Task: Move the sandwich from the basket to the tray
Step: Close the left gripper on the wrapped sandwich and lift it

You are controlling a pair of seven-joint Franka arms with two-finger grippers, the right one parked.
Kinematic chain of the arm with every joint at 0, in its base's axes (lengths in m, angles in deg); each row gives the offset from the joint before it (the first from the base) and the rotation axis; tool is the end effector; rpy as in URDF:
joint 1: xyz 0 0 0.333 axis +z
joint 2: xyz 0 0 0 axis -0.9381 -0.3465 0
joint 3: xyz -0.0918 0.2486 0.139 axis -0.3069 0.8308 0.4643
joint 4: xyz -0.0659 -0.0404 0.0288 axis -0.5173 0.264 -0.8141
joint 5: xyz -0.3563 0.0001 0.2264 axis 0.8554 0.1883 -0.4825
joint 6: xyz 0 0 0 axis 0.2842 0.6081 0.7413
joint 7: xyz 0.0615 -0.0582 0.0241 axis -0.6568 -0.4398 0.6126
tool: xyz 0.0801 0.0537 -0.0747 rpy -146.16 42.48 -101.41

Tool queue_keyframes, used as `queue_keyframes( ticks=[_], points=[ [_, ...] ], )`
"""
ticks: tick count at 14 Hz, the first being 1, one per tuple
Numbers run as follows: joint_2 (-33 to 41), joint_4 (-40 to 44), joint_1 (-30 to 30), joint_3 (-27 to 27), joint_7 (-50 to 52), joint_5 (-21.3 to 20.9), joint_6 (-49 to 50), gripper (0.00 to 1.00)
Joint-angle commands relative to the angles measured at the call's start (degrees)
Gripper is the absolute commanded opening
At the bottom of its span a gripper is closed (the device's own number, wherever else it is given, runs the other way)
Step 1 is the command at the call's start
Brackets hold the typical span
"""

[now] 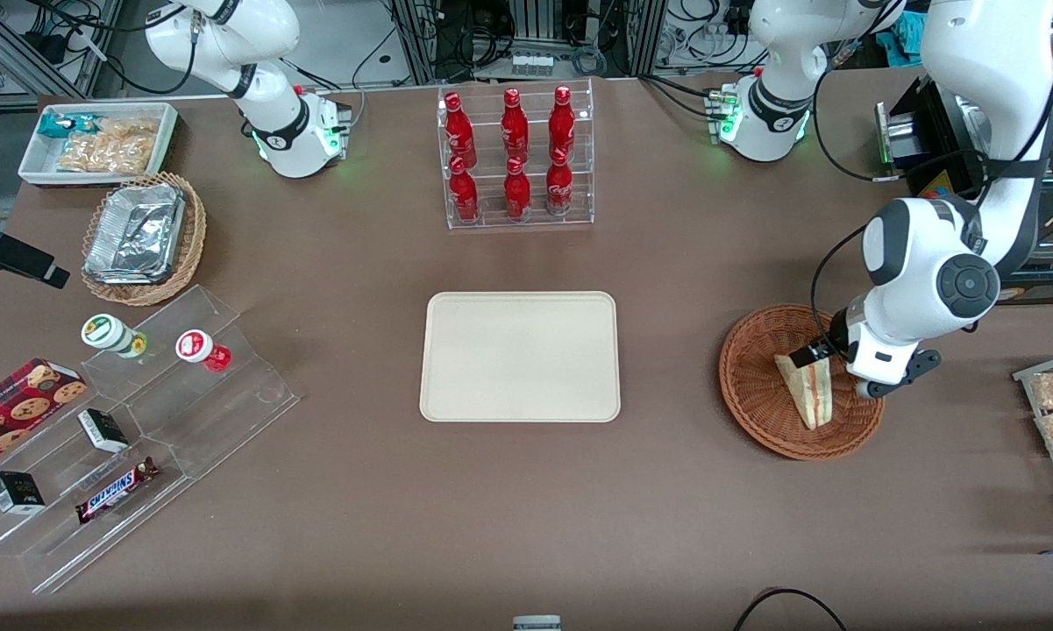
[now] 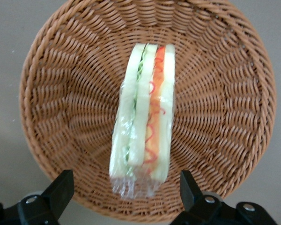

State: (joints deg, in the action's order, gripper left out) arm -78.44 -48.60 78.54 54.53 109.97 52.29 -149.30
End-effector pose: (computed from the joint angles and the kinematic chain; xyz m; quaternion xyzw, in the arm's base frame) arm 0.5859 -0.0356 0.2337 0.9715 0.2309 -0.0529 0.0041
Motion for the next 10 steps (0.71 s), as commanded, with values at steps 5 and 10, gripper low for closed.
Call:
queue_keyframes(
  ticks=[5, 10],
  points=[
    [-3.9, 0.1, 0.4, -0.5, 0.9, 0.5, -6.8, 1.0],
    [-6.0, 0.5, 0.4, -0.5, 0.9, 0.5, -9.6, 0.54]
  ],
)
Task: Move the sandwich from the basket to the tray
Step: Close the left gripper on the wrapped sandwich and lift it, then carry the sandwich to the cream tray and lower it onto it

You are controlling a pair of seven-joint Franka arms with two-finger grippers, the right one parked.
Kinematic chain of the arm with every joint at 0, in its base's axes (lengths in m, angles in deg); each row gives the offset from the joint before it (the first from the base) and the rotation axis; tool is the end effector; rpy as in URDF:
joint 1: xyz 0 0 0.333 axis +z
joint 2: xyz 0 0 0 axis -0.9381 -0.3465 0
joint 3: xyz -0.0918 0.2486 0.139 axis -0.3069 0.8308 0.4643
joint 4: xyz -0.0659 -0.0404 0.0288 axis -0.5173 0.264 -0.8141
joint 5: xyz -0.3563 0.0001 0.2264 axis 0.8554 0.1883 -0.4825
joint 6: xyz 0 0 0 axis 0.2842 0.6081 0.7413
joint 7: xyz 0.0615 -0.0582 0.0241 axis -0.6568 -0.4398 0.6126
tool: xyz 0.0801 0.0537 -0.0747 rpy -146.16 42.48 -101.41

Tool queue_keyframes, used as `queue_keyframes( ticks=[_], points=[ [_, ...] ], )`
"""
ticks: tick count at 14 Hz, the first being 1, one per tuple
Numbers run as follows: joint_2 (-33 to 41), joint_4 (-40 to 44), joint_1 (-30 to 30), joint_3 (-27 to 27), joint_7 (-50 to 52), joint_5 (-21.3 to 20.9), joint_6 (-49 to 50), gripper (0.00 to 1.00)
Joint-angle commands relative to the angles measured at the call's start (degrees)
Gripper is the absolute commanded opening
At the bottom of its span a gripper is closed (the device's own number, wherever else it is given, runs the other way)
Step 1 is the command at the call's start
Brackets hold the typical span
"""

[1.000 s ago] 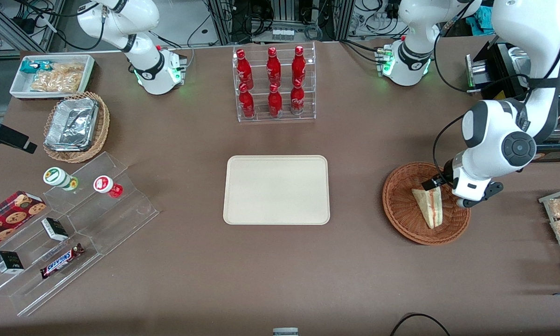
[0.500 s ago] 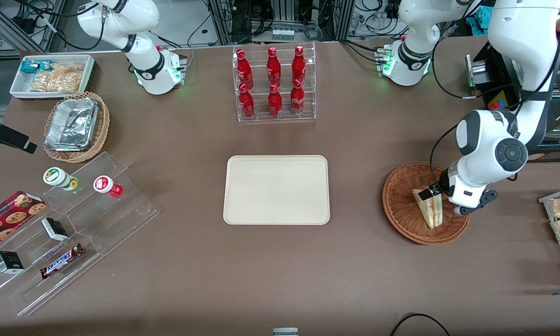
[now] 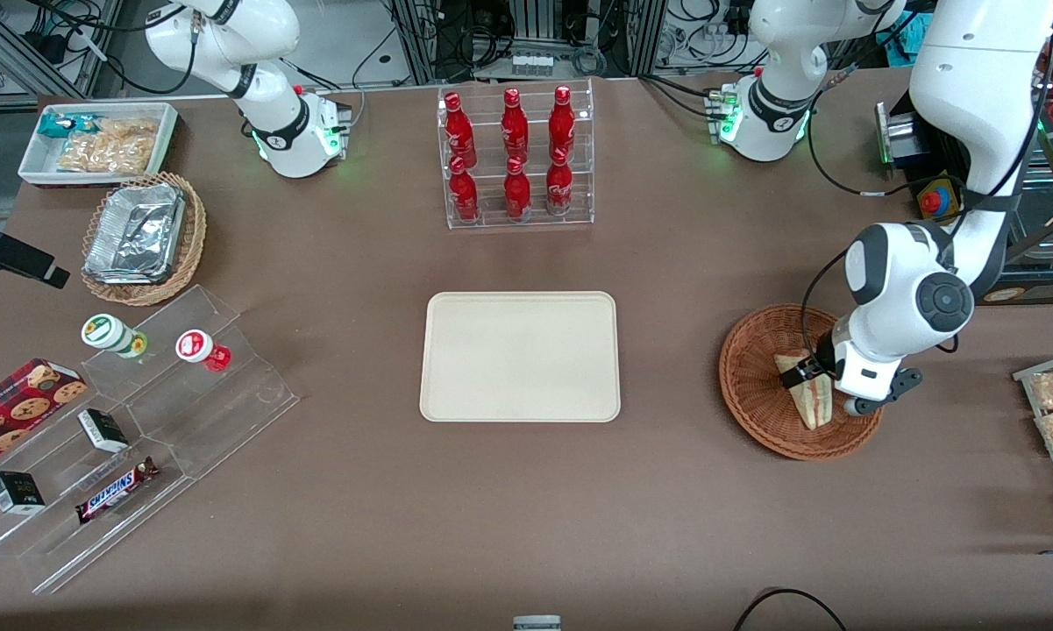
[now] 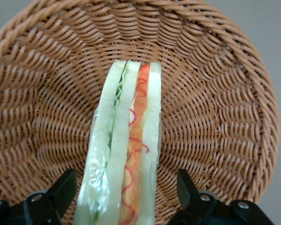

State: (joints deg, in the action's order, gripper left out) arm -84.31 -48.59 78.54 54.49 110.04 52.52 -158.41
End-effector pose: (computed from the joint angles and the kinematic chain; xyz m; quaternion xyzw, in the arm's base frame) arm 0.5938 -0.0388 0.1872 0.9711 0.2357 -0.0286 0.0253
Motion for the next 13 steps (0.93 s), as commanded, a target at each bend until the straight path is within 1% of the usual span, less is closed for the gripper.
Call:
queue_keyframes(
  ticks=[1, 2, 3, 6, 9, 10, 11, 13],
  points=[
    [-0.2, 0.5, 0.3, -0.5, 0.9, 0.3, -0.3, 0.4],
    [0.0, 0.5, 0.3, -0.6, 1.2, 0.3, -0.2, 0.3],
    [0.3, 0.5, 0.2, -0.6, 1.5, 0.3, 0.0, 0.26],
    [2.8, 1.2, -0.4, -0.7, 1.5, 0.1, 1.2, 0.2],
    [6.1, 7.1, -2.9, -1.7, 1.5, -0.3, 14.5, 0.2],
    [7.5, 8.1, -3.0, -3.4, 1.4, -0.3, 18.2, 0.2],
    [8.8, 8.1, -3.1, -5.2, 1.3, -0.4, 19.9, 0.19],
    [9.7, 8.3, -3.1, -11.6, 1.5, -0.7, 22.2, 0.18]
  ],
)
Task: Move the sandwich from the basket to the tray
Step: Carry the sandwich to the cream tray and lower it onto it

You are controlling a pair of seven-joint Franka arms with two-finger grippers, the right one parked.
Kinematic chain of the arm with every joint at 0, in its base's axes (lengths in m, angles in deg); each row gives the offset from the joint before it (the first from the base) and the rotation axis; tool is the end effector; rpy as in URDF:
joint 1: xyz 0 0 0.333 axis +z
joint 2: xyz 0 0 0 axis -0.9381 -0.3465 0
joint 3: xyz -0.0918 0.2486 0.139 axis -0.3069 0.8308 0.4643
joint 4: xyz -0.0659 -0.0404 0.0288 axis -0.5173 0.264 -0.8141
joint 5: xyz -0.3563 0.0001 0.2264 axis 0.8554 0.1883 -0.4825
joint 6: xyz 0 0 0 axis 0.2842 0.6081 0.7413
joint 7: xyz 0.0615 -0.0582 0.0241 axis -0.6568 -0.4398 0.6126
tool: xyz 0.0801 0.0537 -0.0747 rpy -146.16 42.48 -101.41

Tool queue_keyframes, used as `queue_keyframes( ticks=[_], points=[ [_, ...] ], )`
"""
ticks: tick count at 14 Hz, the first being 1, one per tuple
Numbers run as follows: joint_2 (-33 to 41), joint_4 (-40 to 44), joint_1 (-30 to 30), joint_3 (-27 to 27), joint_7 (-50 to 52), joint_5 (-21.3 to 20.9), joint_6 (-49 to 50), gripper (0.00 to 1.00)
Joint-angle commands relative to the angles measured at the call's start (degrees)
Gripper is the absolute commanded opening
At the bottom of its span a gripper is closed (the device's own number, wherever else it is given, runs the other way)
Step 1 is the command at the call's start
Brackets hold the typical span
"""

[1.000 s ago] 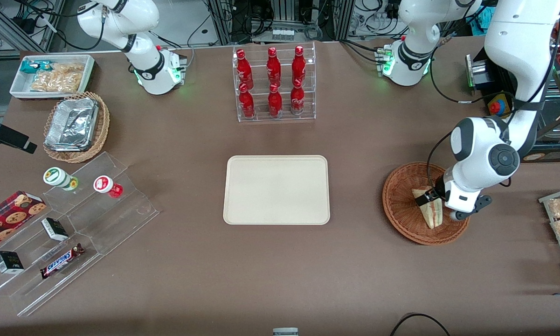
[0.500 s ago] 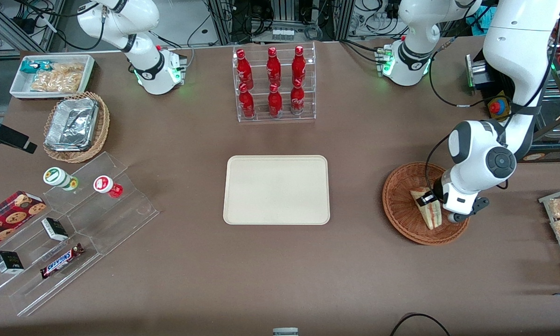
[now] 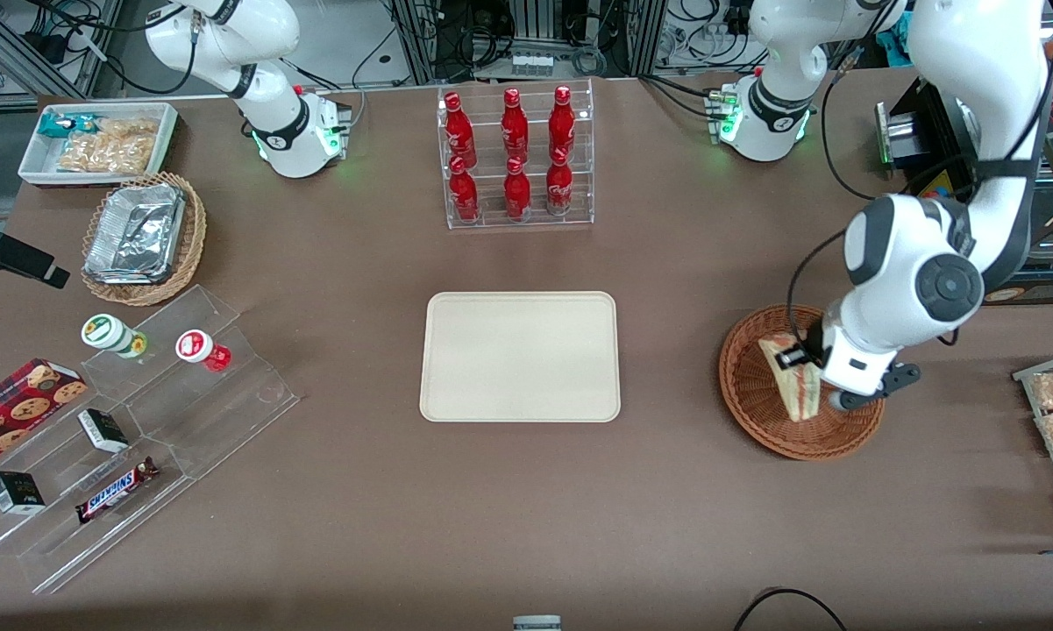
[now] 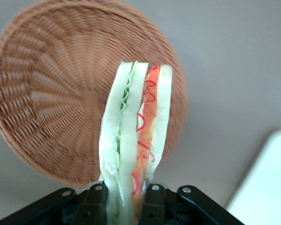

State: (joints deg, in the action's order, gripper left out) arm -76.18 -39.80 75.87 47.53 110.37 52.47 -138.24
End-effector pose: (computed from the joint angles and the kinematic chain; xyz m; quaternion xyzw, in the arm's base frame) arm 0.6002 -0.1342 0.3156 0.9865 0.1546 -0.0535 0.0099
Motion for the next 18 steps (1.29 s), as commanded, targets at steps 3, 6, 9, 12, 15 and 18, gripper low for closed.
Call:
queue_keyframes(
  ticks=[3, 6, 9, 12, 15, 18],
  points=[
    [0.6, 2.0, -0.9, -13.6, 3.2, -1.7, 3.4, 0.17],
    [-1.9, 6.2, -5.4, -16.2, 13.2, -4.1, 6.3, 0.17],
    [-7.8, 12.1, -12.1, -16.8, 26.0, -13.0, 9.7, 0.17],
    [-18.4, 24.2, -18.5, -16.6, 37.1, -19.9, 11.4, 0.17],
    [-24.5, 30.8, -24.5, -16.1, 38.9, -21.6, 11.3, 0.18],
    [-28.6, 31.9, -27.8, -16.0, 38.8, -23.5, 9.4, 0.22]
  ],
)
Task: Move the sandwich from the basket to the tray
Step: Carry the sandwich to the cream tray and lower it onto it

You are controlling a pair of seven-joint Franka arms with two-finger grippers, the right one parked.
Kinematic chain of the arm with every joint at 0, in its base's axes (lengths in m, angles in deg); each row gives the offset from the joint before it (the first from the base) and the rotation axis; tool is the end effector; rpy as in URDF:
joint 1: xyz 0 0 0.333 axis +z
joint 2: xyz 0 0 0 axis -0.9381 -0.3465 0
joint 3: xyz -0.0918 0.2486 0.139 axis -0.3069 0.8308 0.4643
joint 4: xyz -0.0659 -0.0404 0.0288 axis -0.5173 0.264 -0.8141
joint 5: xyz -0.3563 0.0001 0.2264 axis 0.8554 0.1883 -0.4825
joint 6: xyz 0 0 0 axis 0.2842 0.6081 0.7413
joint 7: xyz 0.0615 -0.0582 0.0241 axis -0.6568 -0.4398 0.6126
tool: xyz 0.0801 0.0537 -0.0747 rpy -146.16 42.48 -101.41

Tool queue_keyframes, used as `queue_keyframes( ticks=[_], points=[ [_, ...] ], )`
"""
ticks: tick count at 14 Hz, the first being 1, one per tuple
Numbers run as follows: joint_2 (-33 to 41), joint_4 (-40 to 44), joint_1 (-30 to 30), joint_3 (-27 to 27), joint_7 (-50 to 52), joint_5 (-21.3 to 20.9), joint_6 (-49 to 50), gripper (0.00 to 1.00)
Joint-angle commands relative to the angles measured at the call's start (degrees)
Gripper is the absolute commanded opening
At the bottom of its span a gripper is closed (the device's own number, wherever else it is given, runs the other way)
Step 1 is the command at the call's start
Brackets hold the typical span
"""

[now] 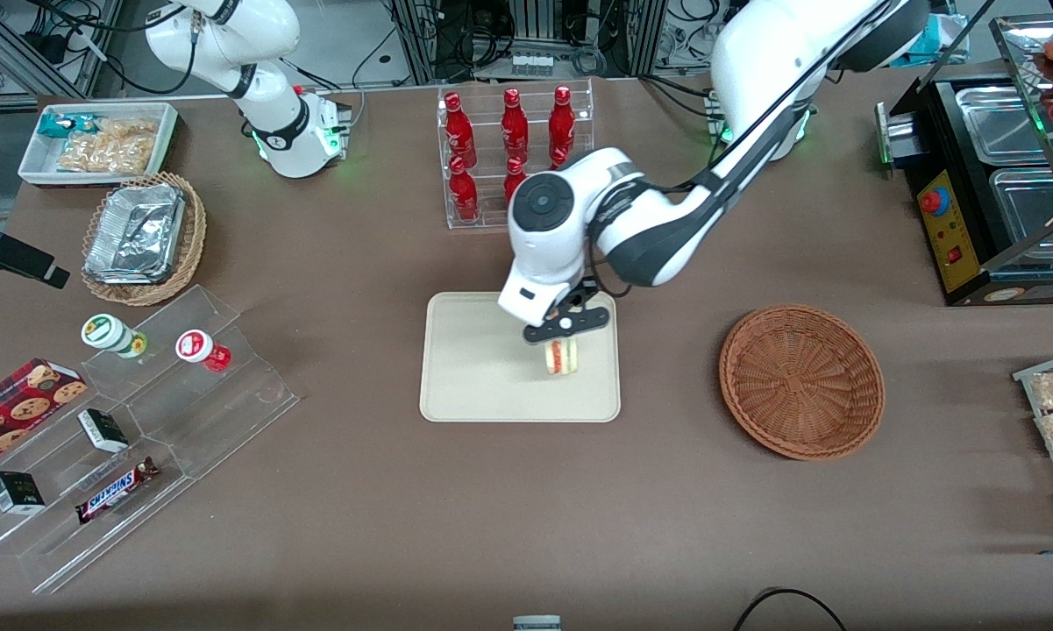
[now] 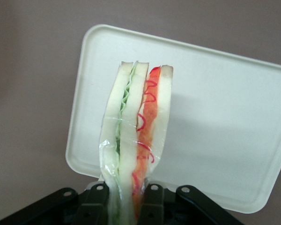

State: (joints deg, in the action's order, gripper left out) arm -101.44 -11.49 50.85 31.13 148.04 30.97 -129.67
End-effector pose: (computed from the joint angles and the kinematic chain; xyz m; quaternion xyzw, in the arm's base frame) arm 0.4981 -0.5212 0.2976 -0.9945 -0.0985 0.0214 0.0282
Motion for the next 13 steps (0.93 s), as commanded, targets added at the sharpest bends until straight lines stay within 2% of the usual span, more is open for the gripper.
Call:
queue_keyframes(
  ticks=[1, 4, 5, 6, 7, 9, 13],
  points=[
    [-4.2, 3.6, -3.4, 0.3, 1.1, -2.7, -0.5, 0.22],
    [-6.8, 3.7, -4.1, 0.4, 1.1, -3.8, -3.9, 0.24],
    [-7.1, 4.0, -4.6, 0.4, 1.1, -3.8, -5.4, 0.32],
    [-7.3, 4.8, -4.6, 0.4, 1.0, -3.8, -5.9, 0.52],
    [-7.5, 4.9, -4.7, 0.7, 0.5, -4.4, -5.8, 1.0],
    [-7.4, 5.0, -4.7, 1.2, 0.9, -6.8, -5.9, 1.0],
    [-4.9, 6.6, -3.7, 1.4, 0.8, -6.9, -4.1, 1.0]
  ],
)
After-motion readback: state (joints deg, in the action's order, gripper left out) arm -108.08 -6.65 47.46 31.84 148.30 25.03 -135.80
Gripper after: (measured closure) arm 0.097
